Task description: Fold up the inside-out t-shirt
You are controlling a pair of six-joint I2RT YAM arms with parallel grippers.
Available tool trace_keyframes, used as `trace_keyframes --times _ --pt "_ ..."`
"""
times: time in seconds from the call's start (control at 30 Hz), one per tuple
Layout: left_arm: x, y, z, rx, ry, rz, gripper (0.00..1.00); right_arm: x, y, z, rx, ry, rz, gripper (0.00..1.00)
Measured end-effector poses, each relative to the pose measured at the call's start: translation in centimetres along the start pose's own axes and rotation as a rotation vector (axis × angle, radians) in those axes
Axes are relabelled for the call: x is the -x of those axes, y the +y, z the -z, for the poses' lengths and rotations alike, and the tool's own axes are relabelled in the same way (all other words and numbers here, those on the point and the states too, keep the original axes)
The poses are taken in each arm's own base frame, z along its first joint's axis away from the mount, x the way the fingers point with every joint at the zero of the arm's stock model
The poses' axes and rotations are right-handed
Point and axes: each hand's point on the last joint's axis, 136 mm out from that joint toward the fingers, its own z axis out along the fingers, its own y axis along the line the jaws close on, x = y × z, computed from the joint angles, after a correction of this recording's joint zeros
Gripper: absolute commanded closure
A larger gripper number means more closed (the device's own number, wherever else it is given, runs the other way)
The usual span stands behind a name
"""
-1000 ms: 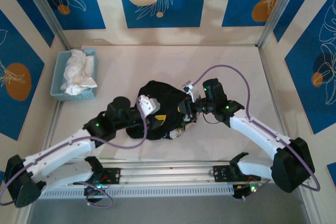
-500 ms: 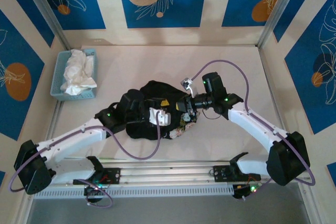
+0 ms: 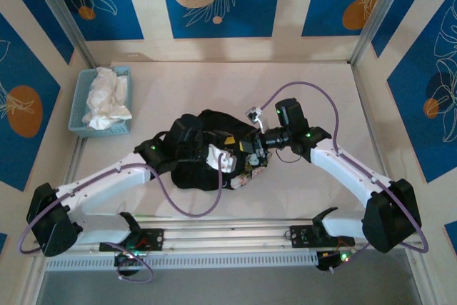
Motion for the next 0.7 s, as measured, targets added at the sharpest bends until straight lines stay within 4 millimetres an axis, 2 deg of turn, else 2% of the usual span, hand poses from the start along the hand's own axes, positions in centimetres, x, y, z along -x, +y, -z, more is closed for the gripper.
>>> trace_keyframes --times 0.33,0.53,0.7 --pt "-0.19 -0.27 -0.36 -0.014 0.003 -0.016 0.72 -0.17 -0.22 -0.16 -0.002 0.009 -0.01 1.0" --pt "-0.02 0.21 -0.46 0.005 -0.005 -0.032 0.73 -0.11 -0.11 -0.1 0.008 0.007 -0.023 1.0" --pt "-0.24 0.5 -0.71 0.027 0.002 -0.052 0.69 0.31 0.14 0.27 0.042 -0.006 -0.073 1.0"
